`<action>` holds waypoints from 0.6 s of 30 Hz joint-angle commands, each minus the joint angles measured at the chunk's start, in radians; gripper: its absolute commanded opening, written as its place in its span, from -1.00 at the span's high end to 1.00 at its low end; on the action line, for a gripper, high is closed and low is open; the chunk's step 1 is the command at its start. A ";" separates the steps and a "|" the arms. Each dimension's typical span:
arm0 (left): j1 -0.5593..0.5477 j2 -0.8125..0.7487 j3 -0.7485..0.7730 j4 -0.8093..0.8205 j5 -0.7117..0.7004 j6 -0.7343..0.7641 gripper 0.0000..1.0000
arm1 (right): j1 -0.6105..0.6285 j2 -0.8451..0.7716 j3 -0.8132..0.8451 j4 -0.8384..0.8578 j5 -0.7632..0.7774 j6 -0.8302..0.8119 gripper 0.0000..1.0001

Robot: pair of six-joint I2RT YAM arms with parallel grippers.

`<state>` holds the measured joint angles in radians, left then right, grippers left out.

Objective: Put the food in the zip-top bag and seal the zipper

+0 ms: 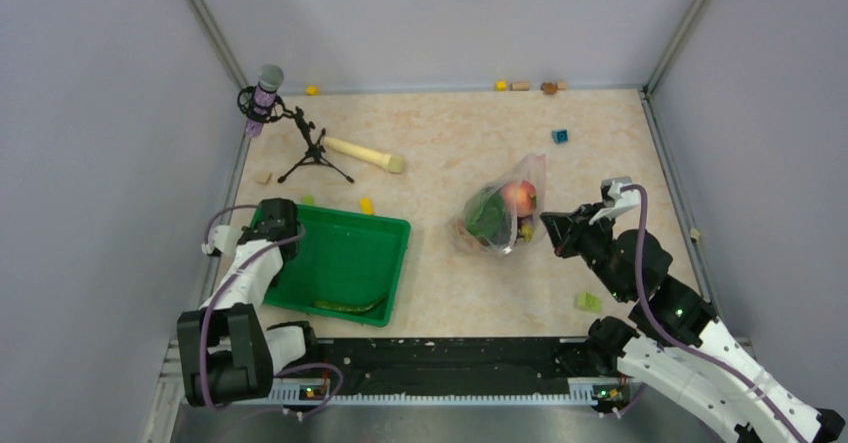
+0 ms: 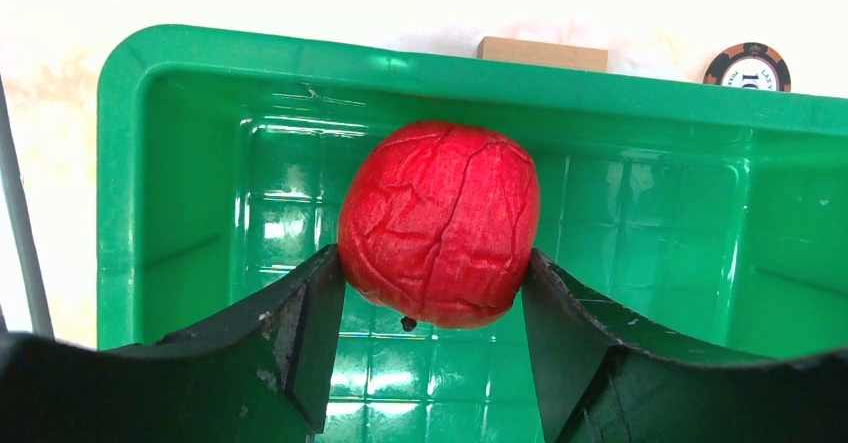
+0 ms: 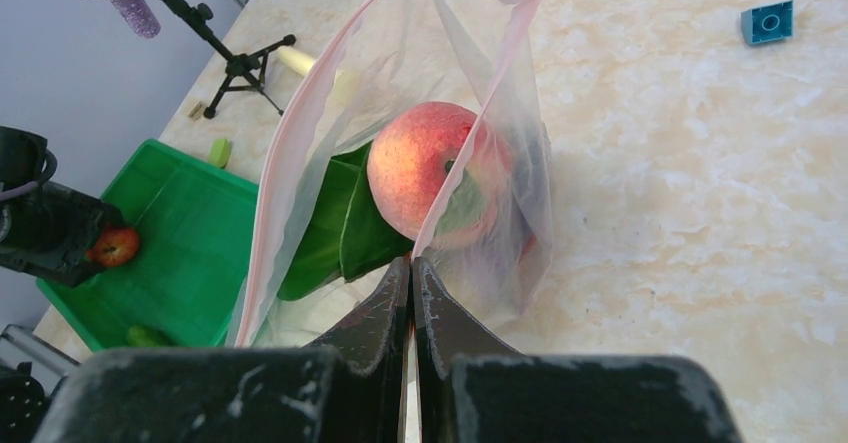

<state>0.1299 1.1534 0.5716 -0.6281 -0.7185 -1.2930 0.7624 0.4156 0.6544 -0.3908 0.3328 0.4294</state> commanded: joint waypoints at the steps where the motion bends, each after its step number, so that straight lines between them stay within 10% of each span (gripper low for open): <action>1: 0.005 -0.008 0.021 0.021 0.035 0.022 0.13 | -0.008 0.001 0.013 0.027 0.026 0.001 1.00; 18: 0.004 -0.310 0.053 0.079 0.469 0.338 1.00 | -0.008 -0.007 0.012 0.017 0.031 0.007 1.00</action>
<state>0.1299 0.9161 0.5892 -0.6209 -0.4423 -1.0878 0.7624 0.4152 0.6544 -0.3985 0.3473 0.4301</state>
